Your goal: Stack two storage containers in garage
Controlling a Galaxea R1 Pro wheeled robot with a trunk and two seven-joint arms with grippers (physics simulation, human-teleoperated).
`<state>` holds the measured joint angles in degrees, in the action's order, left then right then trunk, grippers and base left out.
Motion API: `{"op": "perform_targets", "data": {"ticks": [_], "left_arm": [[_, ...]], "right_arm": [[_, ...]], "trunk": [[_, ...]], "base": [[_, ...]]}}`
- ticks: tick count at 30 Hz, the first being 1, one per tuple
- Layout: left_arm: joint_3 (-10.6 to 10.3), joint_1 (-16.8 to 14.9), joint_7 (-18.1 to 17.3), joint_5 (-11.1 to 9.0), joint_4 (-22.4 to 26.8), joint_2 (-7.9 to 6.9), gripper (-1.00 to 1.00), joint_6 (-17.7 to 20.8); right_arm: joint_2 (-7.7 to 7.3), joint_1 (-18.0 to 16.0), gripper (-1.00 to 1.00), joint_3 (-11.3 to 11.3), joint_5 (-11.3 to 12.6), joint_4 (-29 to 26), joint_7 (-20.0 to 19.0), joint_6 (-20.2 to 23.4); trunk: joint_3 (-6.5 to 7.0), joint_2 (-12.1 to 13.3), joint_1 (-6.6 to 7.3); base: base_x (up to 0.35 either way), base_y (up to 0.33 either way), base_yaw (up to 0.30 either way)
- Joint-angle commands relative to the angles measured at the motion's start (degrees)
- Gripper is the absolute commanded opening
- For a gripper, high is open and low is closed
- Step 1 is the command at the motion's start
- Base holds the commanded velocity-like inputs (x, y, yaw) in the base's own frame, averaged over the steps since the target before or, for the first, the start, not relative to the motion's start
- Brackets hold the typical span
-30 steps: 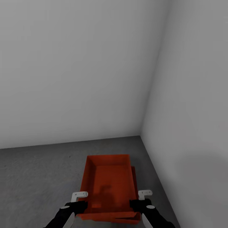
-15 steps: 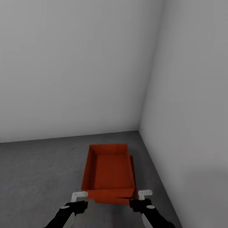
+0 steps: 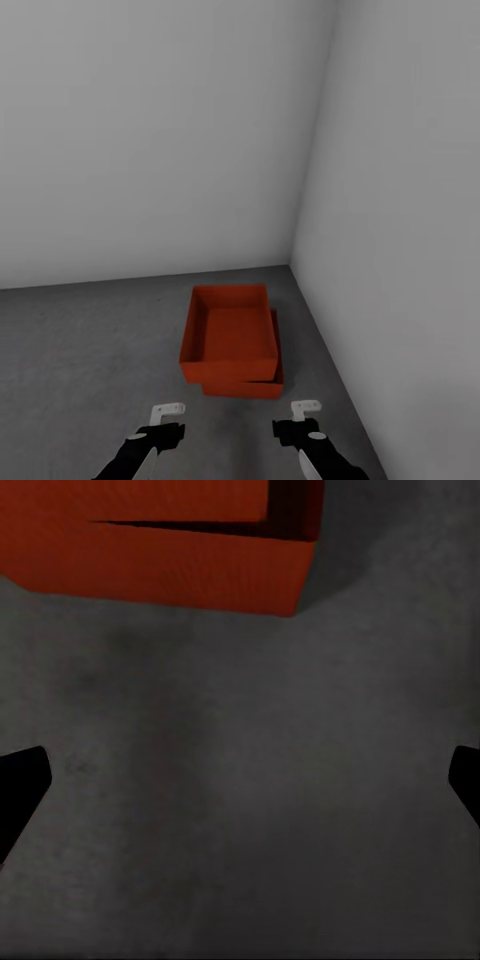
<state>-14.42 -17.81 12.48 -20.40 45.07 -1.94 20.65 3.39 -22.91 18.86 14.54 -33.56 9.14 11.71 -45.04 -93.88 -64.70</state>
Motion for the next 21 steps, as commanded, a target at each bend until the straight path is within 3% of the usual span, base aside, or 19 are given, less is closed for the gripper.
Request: {"op": "perform_targets", "data": {"ticks": [1,15,21], "left_arm": [[-0.35,-0.03,0.57,-0.60,0.11,-0.09,1.00,0.18],[-0.34,-0.03,0.54,-0.60,0.11,-0.09,1.00,0.18],[-0.35,-0.03,0.55,-0.60,0.17,-0.09,1.00,0.18]], "right_arm": [[-0.05,-0.03,1.00,0.36,0.58,-0.11,0.53,0.24],[-0.02,-0.03,1.00,0.39,0.58,-0.11,0.53,0.24],[0.02,-0.03,1.00,0.39,0.58,-0.11,0.53,0.24]], "trunk": [[-0.05,-0.03,0.04],[-0.03,-0.03,0.04],[0.29,-0.03,0.04]], "base": [[-0.345,0.000,0.000],[-0.343,0.000,0.000],[-0.149,0.000,0.000]]}}
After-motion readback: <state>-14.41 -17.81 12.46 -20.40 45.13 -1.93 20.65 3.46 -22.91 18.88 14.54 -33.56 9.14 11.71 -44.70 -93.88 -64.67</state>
